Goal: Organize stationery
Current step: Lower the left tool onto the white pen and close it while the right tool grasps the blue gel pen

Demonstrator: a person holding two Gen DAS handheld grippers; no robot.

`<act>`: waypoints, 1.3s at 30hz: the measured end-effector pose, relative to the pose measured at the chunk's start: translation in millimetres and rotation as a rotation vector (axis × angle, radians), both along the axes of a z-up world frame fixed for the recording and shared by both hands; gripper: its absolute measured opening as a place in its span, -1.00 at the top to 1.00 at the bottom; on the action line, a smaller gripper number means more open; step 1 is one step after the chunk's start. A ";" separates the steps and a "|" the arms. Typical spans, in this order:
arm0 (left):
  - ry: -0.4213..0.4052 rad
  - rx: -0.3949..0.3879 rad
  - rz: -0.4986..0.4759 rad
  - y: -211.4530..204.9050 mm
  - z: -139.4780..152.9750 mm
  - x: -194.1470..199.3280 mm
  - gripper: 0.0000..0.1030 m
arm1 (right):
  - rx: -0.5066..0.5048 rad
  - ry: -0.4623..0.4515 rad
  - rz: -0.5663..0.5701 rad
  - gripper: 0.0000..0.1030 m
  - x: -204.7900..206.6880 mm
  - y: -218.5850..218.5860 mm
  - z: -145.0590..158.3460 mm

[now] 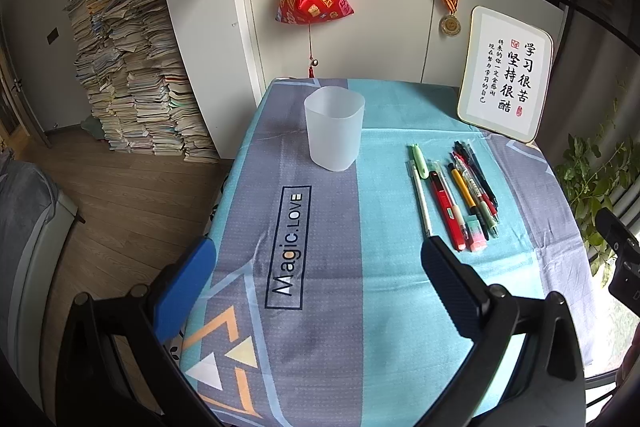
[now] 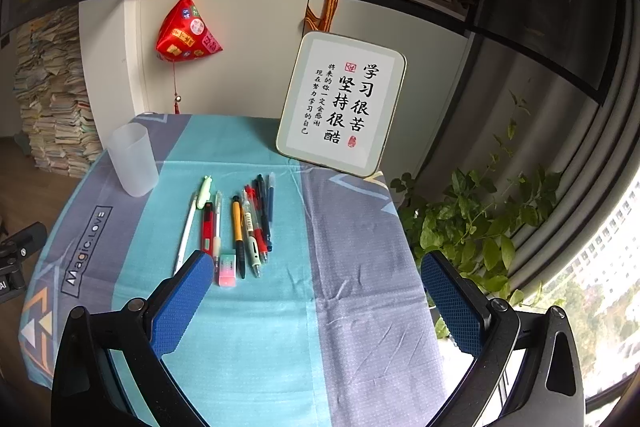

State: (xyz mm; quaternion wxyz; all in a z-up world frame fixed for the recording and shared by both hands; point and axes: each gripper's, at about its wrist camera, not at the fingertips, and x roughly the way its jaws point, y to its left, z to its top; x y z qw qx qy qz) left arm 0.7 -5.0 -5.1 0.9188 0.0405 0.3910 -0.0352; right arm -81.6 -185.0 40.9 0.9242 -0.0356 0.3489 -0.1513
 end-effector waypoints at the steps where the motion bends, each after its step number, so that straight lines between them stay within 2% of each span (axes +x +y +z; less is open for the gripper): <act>1: 0.000 0.000 0.002 -0.6 -0.9 0.7 -0.98 | 0.000 -0.001 0.002 -1.00 0.9 -1.1 -0.8; 5: 0.016 -0.020 0.008 -3.0 -11.5 9.6 -0.98 | 0.017 0.004 0.017 -1.00 12.0 -8.7 -8.2; 10: 0.082 -0.046 -0.012 -18.6 -42.5 33.5 -0.97 | 0.083 0.063 0.051 -1.00 48.2 -28.4 -34.6; 16: 0.106 0.000 -0.018 -49.0 -70.9 57.1 -0.95 | 0.194 0.121 0.143 -1.00 98.0 -52.4 -69.2; 21: 0.151 -0.055 -0.019 -62.3 -88.7 75.8 -0.94 | 0.217 0.181 0.127 -1.00 144.1 -68.8 -91.9; 30: 0.211 -0.044 -0.036 -82.4 -117.4 100.8 -0.81 | 0.286 0.231 0.139 -0.99 202.8 -77.1 -109.1; 32: 0.221 -0.044 -0.039 -82.8 -120.6 103.7 -0.79 | 0.281 0.248 0.137 -0.90 211.3 -76.4 -113.1; 37: 0.222 -0.049 -0.046 -84.2 -123.3 109.2 -0.77 | 0.324 0.277 0.114 -0.87 224.5 -80.6 -123.2; 39: 0.225 -0.048 -0.048 -86.0 -124.0 110.6 -0.72 | 0.339 0.293 0.108 -0.61 229.6 -81.8 -127.1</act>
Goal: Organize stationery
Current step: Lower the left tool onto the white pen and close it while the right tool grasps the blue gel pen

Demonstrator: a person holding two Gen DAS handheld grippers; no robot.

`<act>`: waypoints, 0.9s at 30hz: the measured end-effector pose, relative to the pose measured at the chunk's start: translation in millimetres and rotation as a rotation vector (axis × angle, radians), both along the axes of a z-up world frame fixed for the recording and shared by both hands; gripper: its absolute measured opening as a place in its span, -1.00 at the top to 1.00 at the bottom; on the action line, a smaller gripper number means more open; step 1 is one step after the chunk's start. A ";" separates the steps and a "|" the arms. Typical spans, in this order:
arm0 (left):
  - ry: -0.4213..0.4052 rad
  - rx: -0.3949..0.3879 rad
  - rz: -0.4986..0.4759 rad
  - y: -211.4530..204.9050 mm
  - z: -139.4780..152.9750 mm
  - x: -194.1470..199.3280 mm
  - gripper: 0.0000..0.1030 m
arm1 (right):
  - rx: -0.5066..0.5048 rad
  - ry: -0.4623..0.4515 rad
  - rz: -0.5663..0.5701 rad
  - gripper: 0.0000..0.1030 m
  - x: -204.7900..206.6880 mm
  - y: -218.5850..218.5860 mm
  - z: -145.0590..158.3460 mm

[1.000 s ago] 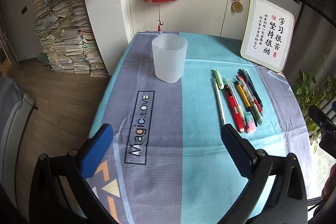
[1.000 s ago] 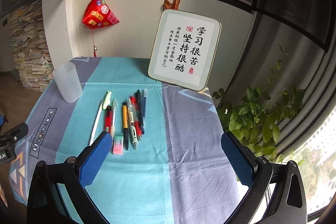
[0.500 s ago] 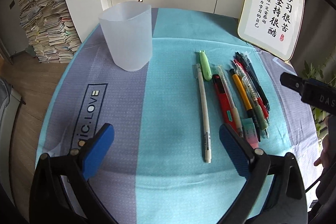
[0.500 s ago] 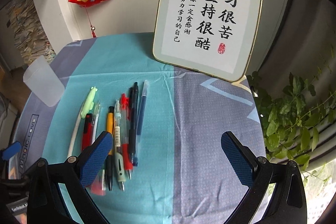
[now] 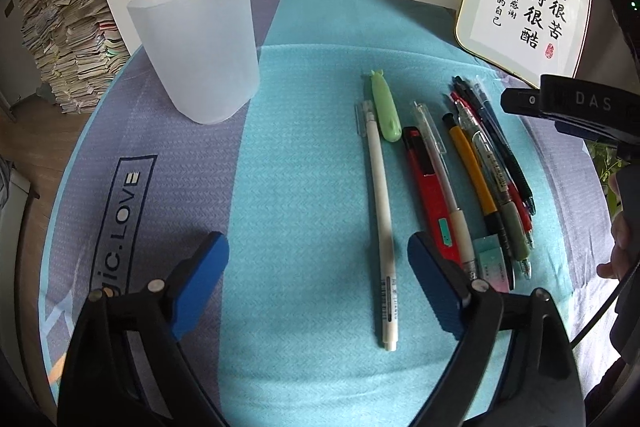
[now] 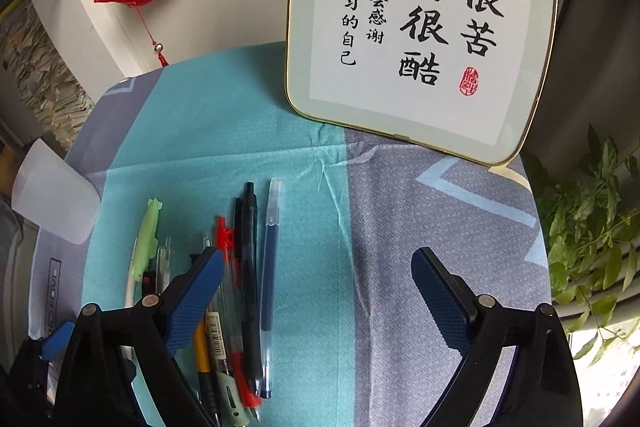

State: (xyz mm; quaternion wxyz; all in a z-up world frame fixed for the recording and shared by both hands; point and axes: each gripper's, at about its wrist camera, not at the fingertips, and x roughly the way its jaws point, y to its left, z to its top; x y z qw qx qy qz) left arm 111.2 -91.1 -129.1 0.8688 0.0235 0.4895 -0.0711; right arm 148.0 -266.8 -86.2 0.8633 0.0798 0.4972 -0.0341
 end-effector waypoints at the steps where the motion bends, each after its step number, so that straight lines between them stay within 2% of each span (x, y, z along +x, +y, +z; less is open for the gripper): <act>1: 0.004 -0.002 -0.001 -0.9 -0.8 1.9 -0.69 | 0.000 0.010 -0.001 -0.54 2.0 -0.5 -1.7; 3: 0.009 -0.006 -0.005 -1.5 -1.3 3.9 -0.54 | 0.006 0.026 0.001 -0.37 6.1 -1.0 -4.8; 7: -0.003 0.024 -0.019 -7.3 -1.2 4.9 -0.42 | 0.058 0.039 0.016 -0.21 11.4 -4.3 -8.9; 8: -0.003 0.022 -0.025 -8.6 -0.7 5.5 -0.38 | 0.052 0.040 0.019 -0.15 12.1 -3.8 -9.2; 11: -0.006 0.028 -0.033 -12.3 -0.1 5.5 -0.31 | 0.018 0.038 0.027 -0.14 12.6 0.1 -9.0; 14: -0.008 0.030 -0.047 -16.6 1.5 4.1 -0.06 | 0.018 0.040 0.034 0.11 17.1 5.5 -7.9; 17: -0.001 0.028 -0.059 -17.5 3.1 1.8 0.11 | -0.025 0.046 0.043 0.16 21.3 16.1 -6.1; 19: 0.004 0.025 -0.065 -16.9 3.6 1.5 0.19 | -0.031 0.048 0.049 0.27 23.4 21.4 -5.2; 22: 0.014 0.009 -0.059 -14.7 5.2 1.4 0.49 | -0.010 0.049 0.050 0.59 25.0 25.8 -4.6; 23: 0.019 -0.004 -0.056 -12.5 5.7 2.2 0.70 | -0.020 0.048 0.059 0.73 25.8 29.3 -4.3; 24: 0.024 -0.018 -0.052 -9.9 5.9 2.6 0.81 | -0.040 0.052 0.076 0.91 25.7 32.8 -5.4; 27: 0.036 -0.047 -0.051 -4.8 6.1 4.9 0.86 | -0.053 0.032 0.099 0.99 25.1 38.3 -8.0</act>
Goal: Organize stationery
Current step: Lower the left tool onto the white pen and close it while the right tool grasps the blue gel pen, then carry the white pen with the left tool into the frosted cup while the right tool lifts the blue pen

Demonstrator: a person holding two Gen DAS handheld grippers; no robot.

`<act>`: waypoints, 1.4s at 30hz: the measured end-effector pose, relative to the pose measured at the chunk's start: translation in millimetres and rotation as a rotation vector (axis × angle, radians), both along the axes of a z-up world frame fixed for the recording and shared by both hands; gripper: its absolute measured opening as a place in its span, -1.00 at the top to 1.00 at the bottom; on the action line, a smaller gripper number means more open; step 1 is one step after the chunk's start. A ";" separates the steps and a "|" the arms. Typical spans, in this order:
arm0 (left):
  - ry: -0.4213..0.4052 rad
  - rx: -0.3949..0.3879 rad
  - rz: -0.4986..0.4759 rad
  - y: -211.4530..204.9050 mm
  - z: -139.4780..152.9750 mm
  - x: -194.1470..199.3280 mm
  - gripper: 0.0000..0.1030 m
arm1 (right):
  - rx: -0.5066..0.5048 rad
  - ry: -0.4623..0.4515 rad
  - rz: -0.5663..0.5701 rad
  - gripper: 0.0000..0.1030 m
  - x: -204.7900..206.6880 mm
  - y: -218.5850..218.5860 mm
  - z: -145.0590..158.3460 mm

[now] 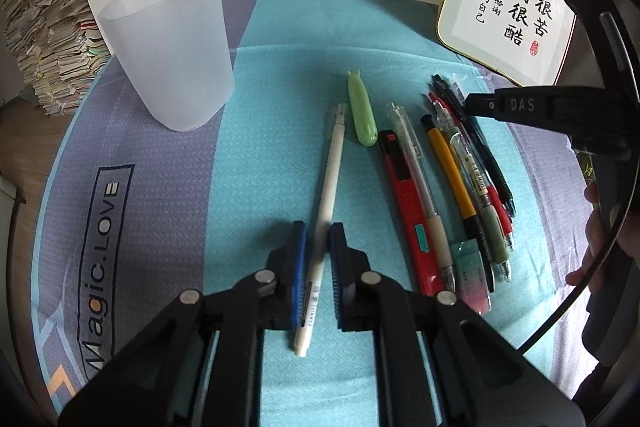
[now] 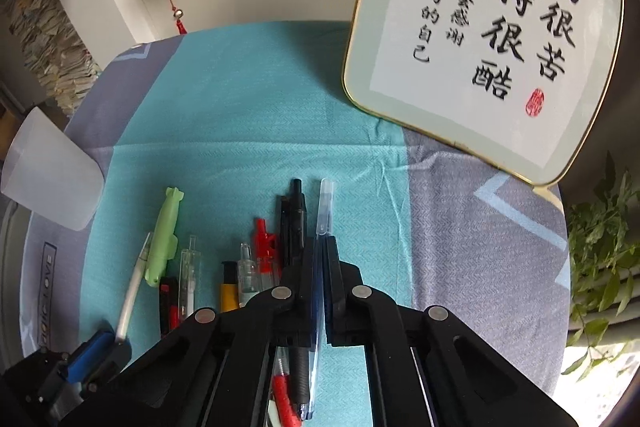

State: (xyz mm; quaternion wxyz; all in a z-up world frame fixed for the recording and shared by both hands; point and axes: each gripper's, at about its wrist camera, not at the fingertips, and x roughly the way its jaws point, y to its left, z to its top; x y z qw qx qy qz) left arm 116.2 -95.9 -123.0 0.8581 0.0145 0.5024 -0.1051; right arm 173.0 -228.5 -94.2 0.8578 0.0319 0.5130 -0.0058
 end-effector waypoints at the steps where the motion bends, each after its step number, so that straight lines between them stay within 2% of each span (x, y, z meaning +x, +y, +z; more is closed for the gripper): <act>1: 0.002 -0.006 0.000 0.4 -0.3 0.7 0.86 | 0.023 -0.002 -0.009 0.99 0.2 -1.9 -0.6; 3: 0.005 -0.022 0.002 3.8 -0.5 -0.1 0.88 | 0.049 -0.003 -0.029 0.99 0.2 -8.5 -1.1; 8: 0.004 -0.033 0.003 5.2 -0.2 -2.1 0.90 | 0.036 -0.014 -0.031 0.99 -6.3 -18.1 1.9; 13: 0.008 -0.037 0.001 6.5 -0.1 -1.0 0.89 | 0.096 0.017 -0.027 0.99 -1.0 -21.9 -2.0; 26: 0.005 -0.019 -0.014 3.0 -0.3 -1.7 0.89 | -0.051 0.065 -0.031 0.90 17.7 -6.1 -10.1; 35: 0.011 -0.044 -0.010 6.6 -0.5 -0.6 0.89 | -0.076 0.036 -0.026 0.89 17.6 -2.3 -10.5; 42: 0.011 -0.071 -0.025 9.1 1.3 -3.3 0.90 | -0.062 -0.007 -0.033 0.88 4.9 -6.1 3.6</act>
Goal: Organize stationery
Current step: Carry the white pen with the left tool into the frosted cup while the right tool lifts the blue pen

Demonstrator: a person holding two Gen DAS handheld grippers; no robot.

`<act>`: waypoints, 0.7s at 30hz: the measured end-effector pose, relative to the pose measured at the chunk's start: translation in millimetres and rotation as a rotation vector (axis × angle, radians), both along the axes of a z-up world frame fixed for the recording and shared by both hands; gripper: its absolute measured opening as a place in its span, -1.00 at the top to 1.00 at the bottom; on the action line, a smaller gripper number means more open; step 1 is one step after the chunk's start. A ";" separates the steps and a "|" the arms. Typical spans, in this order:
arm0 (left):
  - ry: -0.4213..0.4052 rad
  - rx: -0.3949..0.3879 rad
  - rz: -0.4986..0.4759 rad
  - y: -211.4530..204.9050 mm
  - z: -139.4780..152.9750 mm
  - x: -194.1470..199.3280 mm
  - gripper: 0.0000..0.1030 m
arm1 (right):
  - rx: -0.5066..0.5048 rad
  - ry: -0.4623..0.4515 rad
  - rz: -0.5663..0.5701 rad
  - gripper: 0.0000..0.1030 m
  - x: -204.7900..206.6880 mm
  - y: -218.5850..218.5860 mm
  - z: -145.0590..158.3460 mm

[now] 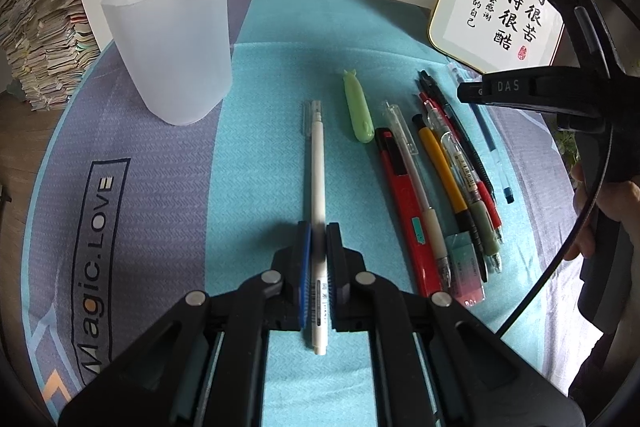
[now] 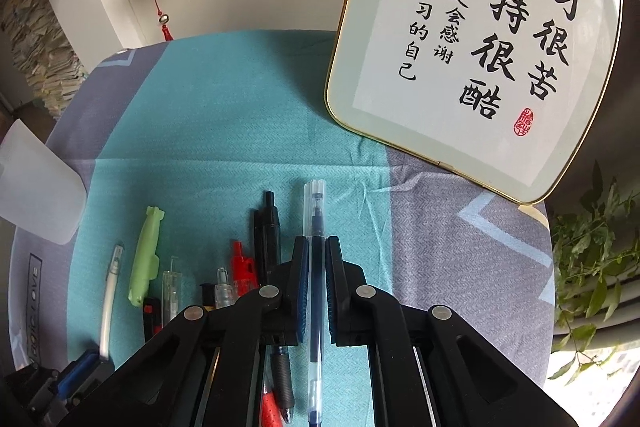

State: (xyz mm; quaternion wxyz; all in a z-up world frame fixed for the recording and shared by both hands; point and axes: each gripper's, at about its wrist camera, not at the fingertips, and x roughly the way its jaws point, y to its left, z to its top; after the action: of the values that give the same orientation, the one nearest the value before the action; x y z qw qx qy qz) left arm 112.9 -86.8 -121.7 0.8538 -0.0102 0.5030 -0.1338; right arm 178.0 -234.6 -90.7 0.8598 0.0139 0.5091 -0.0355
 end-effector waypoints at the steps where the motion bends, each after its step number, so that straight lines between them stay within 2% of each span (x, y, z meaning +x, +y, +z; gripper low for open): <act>1: -0.002 -0.005 -0.001 0.7 1.2 -0.8 0.90 | -0.005 -0.005 0.001 0.89 -1.6 0.4 2.6; 10: -0.037 -0.032 -0.001 15.1 20.2 -13.9 0.90 | -0.005 -0.054 0.022 0.88 -15.4 9.1 32.4; 21: -0.081 -0.089 -0.013 33.1 63.6 -21.0 0.90 | -0.002 -0.100 0.045 0.88 -30.7 23.4 68.6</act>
State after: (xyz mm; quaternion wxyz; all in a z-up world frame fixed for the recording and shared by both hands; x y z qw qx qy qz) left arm 91.9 -53.7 -58.1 0.8714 -0.0393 0.4615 -0.1617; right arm 147.3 -211.1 -22.0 0.8849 0.0033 0.4656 -0.0159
